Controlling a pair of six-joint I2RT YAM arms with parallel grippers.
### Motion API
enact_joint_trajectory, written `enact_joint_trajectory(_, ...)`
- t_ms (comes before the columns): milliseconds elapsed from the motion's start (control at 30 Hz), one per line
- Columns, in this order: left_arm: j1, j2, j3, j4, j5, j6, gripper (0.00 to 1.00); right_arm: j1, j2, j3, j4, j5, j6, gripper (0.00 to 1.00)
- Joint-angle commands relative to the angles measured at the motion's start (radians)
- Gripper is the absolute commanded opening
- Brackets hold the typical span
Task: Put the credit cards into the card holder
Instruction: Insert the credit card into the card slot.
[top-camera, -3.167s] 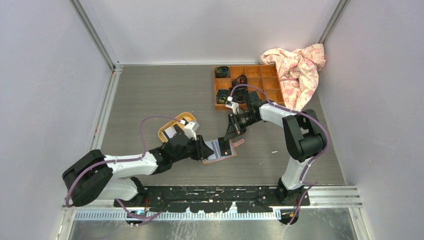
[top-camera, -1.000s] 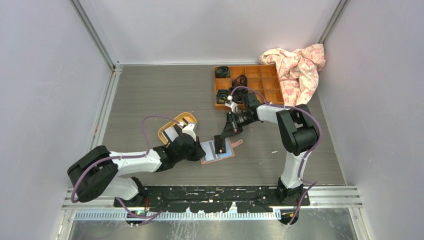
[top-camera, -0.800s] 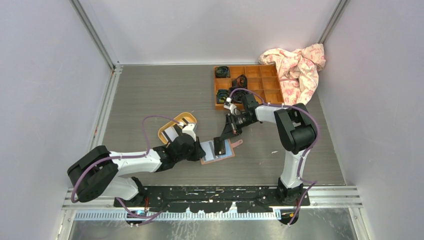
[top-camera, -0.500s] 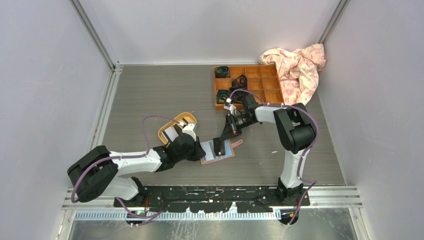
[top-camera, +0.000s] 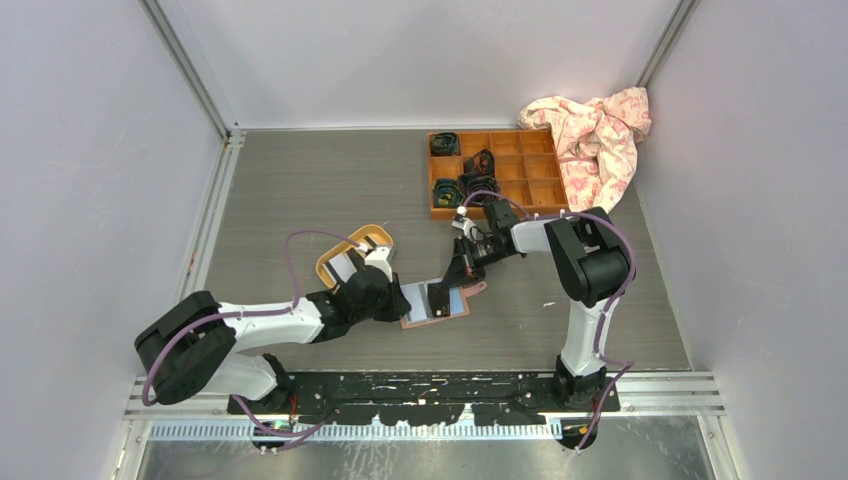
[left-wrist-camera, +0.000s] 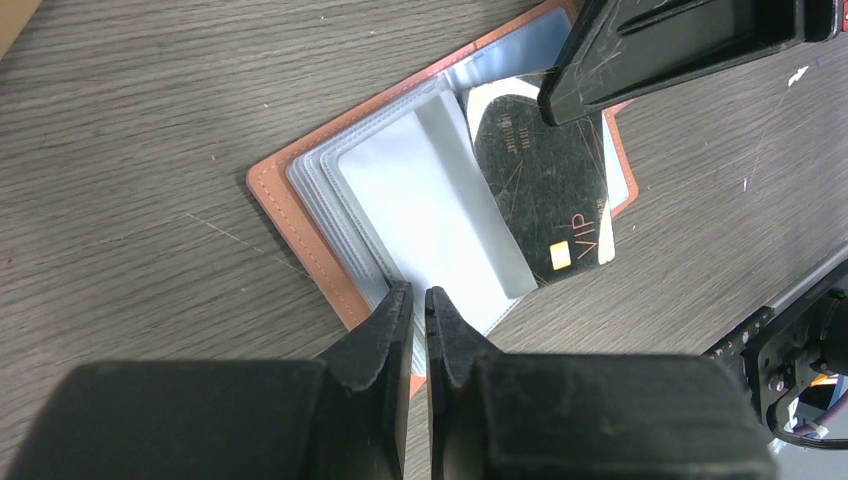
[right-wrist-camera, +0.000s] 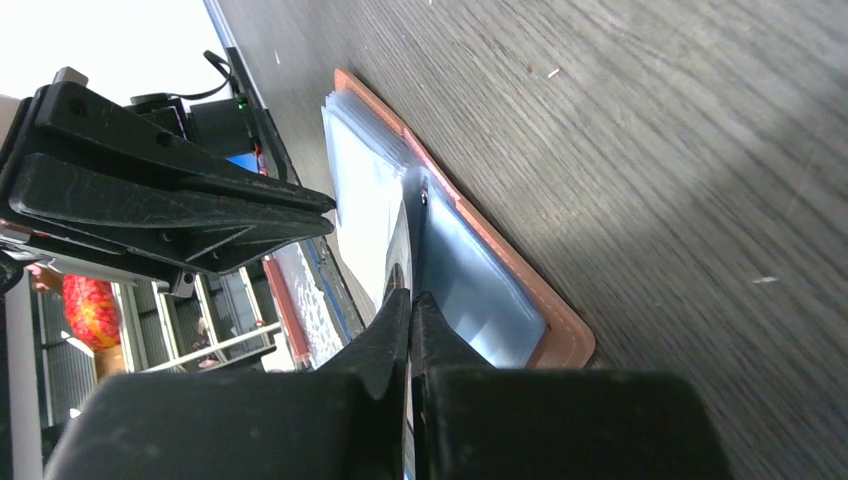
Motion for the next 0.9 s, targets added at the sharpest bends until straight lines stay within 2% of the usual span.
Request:
enact_joint_trajectory(0,-0.003,0.004,0.029,-0.015,-0.004,0.021,0.11,0.005,-0.037,-0.016,0.101,0.027,0.056,0.01)
enact_joint_trajectory(367,-0.004,0.018,0.036,-0.012,0.005,0.024,0.11,0.035,-0.015,-0.018,0.154,0.009,0.092,0.01)
enact_joint_trajectory(867,-0.003,0.038,0.053,-0.014,0.019,0.035,0.12,0.082,0.033,0.048,0.068,-0.014,0.024,0.03)
